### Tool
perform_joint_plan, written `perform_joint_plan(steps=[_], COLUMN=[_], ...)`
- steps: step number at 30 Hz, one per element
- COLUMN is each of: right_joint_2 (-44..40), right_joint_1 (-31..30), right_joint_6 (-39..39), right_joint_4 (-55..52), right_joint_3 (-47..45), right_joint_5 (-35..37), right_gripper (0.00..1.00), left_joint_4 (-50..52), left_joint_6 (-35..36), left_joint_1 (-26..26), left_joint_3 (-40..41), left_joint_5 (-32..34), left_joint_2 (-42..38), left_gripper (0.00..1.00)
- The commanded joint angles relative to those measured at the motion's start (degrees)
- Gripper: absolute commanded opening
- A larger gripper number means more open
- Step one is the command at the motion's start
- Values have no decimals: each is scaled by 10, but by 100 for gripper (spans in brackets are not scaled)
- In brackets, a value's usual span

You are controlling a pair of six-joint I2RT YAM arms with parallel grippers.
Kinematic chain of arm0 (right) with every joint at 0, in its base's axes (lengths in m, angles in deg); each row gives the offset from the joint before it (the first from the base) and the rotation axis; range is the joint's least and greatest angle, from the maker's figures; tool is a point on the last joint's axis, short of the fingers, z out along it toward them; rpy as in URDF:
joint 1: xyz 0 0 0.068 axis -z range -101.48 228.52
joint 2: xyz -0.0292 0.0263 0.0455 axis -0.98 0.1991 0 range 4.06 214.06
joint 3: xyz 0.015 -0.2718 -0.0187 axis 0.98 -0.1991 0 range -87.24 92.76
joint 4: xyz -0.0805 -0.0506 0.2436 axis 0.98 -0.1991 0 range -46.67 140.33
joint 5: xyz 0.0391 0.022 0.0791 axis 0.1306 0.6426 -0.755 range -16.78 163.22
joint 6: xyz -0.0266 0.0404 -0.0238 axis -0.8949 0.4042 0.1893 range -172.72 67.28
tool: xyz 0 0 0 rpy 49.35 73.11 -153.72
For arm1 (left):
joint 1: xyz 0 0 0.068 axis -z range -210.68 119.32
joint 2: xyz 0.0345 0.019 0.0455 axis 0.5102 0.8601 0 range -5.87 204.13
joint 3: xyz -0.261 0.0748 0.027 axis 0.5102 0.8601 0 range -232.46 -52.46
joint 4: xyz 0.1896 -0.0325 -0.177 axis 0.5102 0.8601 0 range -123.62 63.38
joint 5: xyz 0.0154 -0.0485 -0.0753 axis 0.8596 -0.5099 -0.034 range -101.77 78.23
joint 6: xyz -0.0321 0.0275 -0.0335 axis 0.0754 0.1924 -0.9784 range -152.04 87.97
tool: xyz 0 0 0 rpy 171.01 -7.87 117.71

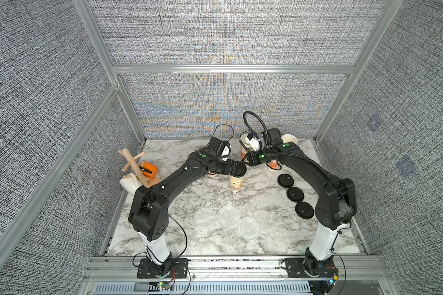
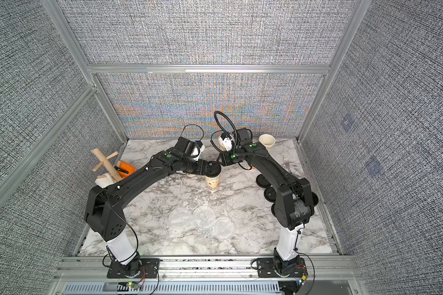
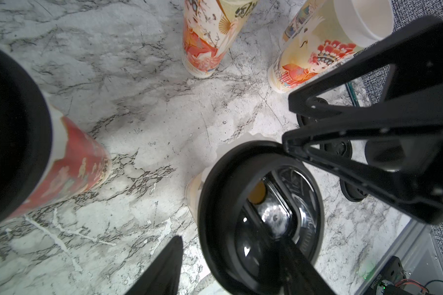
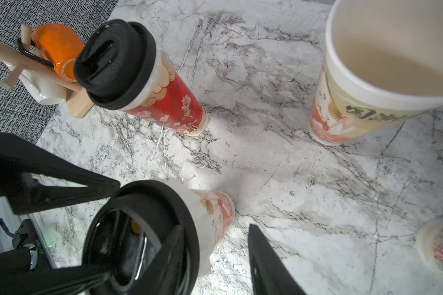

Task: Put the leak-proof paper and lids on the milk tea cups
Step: Secure the cup lid on the cup.

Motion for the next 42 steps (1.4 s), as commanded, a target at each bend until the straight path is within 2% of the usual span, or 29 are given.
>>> perform_joint_plan(steps=[1, 7, 12, 23, 28, 36, 42], right_joint_2=[5, 22, 45, 52, 28, -40, -90], right_joint_1=[0, -5, -10, -16, -17, -17, -20], right_joint_6=[-17, -31, -41, -31, -20, 6, 34], right_joint_4=[-2, -25, -69, -86, -80, -82, -70], right_joint_3=[6, 17, 17, -73, -91, -68, -56], right_joint_5=[-9, -3, 40, 114, 114, 109, 90], right_gripper=[44, 43, 41, 39, 38, 39, 43], left_joint_4=[99, 98, 96, 94, 91, 87, 88], left_joint_6=[17, 18, 18, 19, 20, 18, 20], left_joint_1=[-2, -1, -2, -1, -1, -1, -2], left_joint_3=[9, 11, 15, 33, 44, 58, 61], left_joint_5=[68, 68, 68, 72, 72, 73, 75], left_joint_2=[12, 13, 11, -1, -8, -18, -19], left_gripper=[61, 61, 61, 60, 60, 60, 60])
